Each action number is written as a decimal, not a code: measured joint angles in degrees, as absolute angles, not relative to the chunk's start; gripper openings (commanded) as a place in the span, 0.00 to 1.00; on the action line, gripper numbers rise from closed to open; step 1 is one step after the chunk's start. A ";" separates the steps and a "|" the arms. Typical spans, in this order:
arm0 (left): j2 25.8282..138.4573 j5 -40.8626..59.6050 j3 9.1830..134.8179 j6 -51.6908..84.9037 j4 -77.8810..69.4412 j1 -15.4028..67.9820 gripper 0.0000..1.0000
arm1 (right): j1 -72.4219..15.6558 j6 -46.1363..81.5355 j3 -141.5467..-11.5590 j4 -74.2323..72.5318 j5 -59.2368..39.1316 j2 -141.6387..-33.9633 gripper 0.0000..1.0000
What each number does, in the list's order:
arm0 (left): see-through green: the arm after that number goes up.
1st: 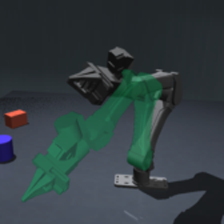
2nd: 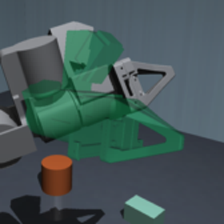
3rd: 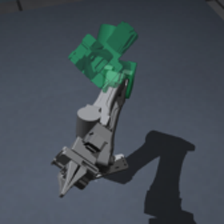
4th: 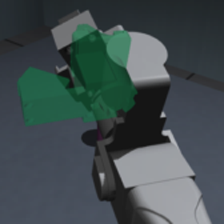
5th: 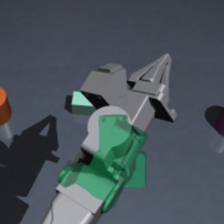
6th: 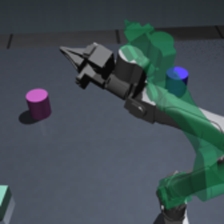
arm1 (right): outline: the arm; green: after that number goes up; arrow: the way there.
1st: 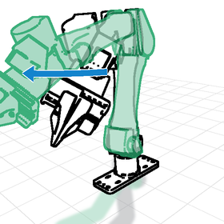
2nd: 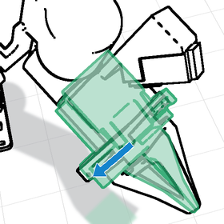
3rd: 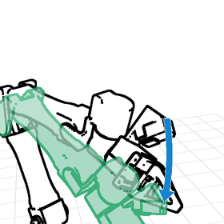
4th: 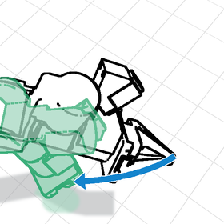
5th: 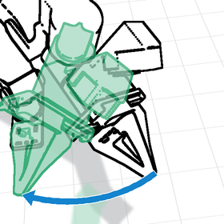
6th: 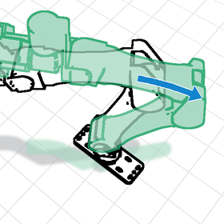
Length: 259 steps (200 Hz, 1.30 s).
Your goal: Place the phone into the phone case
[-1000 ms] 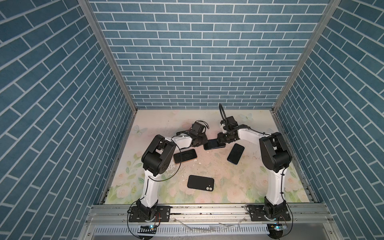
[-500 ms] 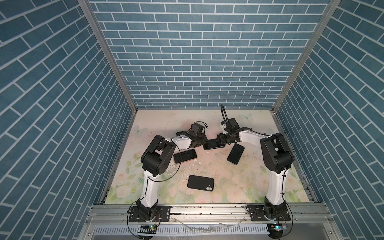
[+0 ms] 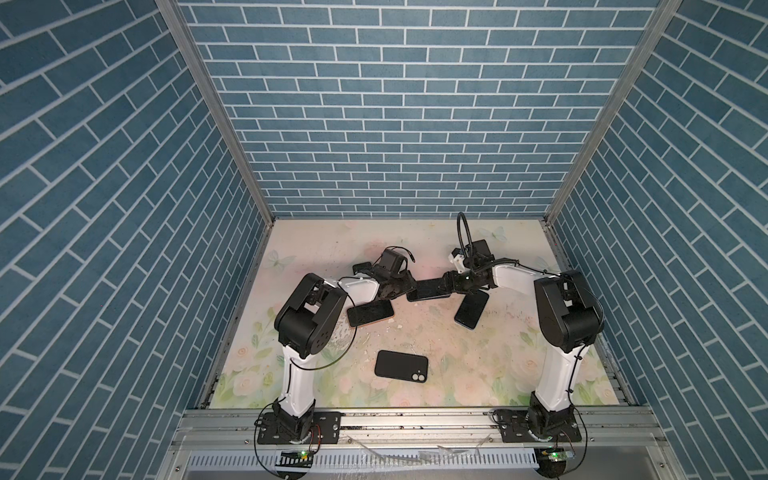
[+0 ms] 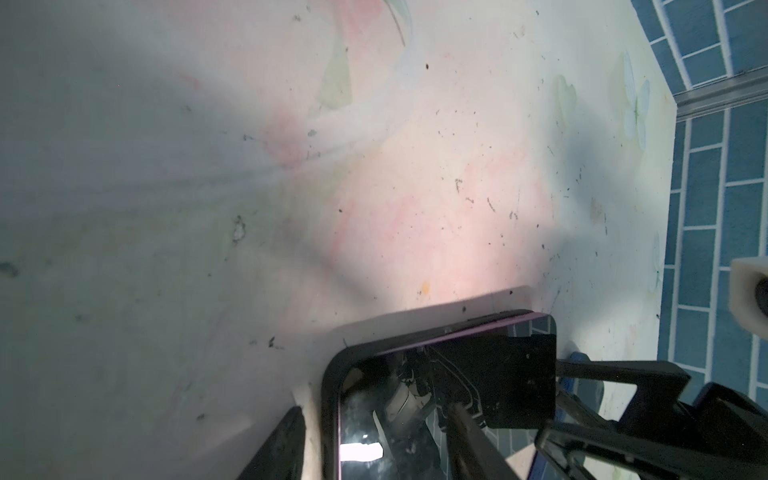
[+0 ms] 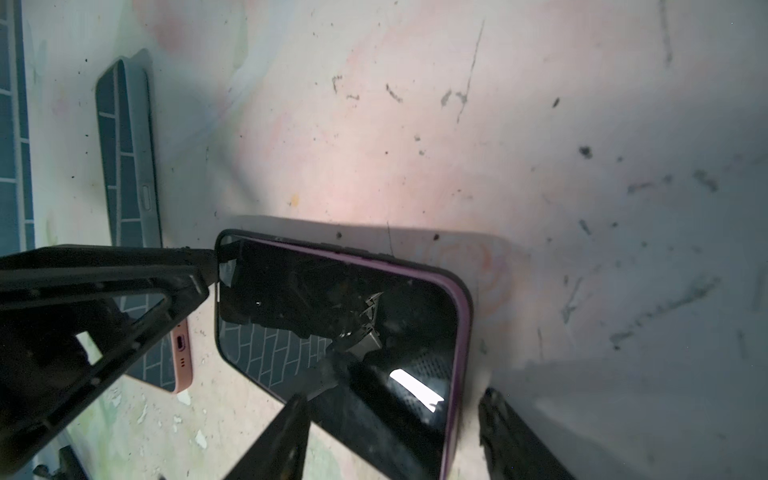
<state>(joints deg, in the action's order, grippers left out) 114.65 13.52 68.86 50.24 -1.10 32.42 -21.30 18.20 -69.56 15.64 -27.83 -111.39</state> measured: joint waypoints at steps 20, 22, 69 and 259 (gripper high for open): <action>114.65 14.70 68.79 50.06 -1.15 32.23 0.57 | -21.08 18.17 -69.56 16.51 -29.76 -111.39 0.66; 114.65 14.83 68.79 50.04 -1.15 32.21 0.57 | -21.08 18.17 -69.56 16.62 -29.98 -111.42 0.66; 114.87 17.98 68.47 50.15 -2.26 31.70 0.56 | -19.68 18.41 -69.08 15.86 -36.16 -112.29 0.66; 116.64 24.88 66.87 50.13 -9.63 30.00 0.56 | -15.75 34.33 -55.75 -14.76 -55.11 -106.06 0.48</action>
<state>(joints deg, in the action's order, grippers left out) 116.64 24.88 66.87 50.13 -9.63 30.00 -15.75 34.33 -55.75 -14.76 -55.11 -106.06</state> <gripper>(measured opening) 0.556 0.509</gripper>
